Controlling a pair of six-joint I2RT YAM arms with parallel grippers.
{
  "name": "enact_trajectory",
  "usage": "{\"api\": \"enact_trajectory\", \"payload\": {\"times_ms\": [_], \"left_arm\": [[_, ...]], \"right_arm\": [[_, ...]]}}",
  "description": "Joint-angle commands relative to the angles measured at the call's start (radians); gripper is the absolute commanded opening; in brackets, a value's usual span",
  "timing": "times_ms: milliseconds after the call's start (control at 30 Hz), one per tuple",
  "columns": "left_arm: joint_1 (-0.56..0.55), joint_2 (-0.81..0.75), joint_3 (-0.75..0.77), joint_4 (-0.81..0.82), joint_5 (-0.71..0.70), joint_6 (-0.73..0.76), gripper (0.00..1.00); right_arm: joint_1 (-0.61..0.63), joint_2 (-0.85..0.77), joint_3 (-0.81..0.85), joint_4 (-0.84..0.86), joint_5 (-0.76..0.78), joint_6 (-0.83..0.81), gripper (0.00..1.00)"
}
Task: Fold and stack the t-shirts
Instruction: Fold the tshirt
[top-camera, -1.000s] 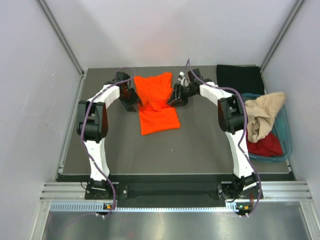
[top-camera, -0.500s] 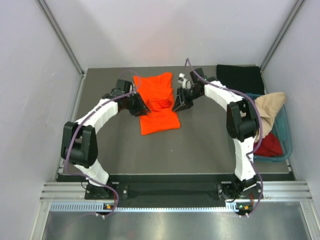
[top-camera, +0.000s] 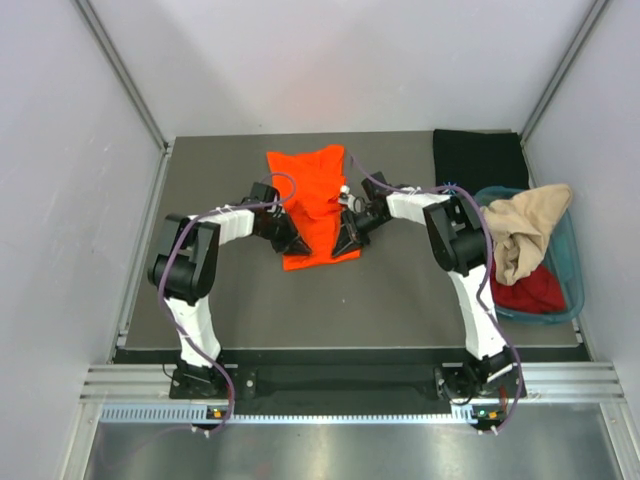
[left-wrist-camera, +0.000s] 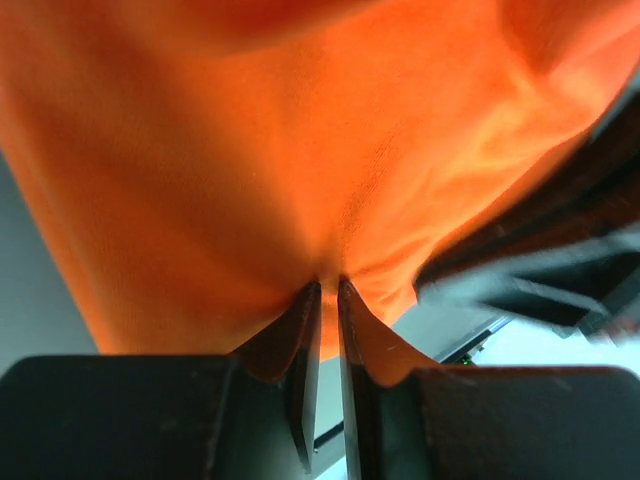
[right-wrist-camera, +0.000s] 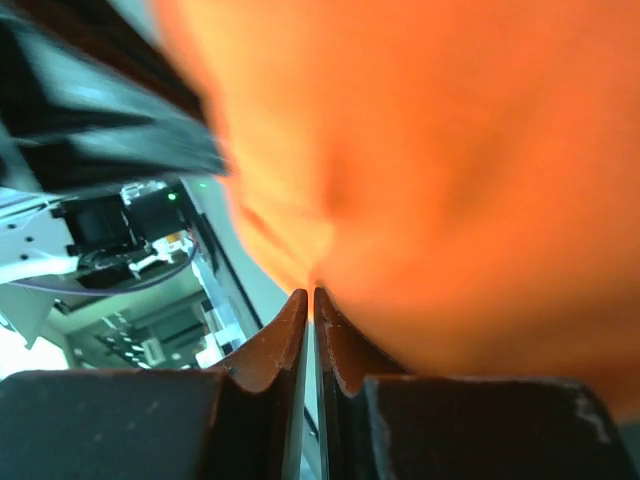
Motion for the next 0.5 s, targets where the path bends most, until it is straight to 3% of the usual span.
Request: {"api": "enact_trajectory", "payload": {"times_ms": [0, 233, 467], "left_arm": [[0.004, 0.003, -0.048, 0.024, -0.031, 0.063, 0.17], [0.030, -0.063, -0.143, -0.040, -0.082, 0.163, 0.16], [0.029, -0.241, -0.082, -0.112, -0.032, 0.151, 0.21]], "right_arm": [[-0.038, 0.017, -0.063, 0.039, -0.007, -0.060, 0.06], [-0.127, -0.113, -0.295, 0.010, 0.095, -0.150, 0.05], [-0.092, -0.252, -0.208, -0.095, 0.114, -0.172, 0.06]]}}
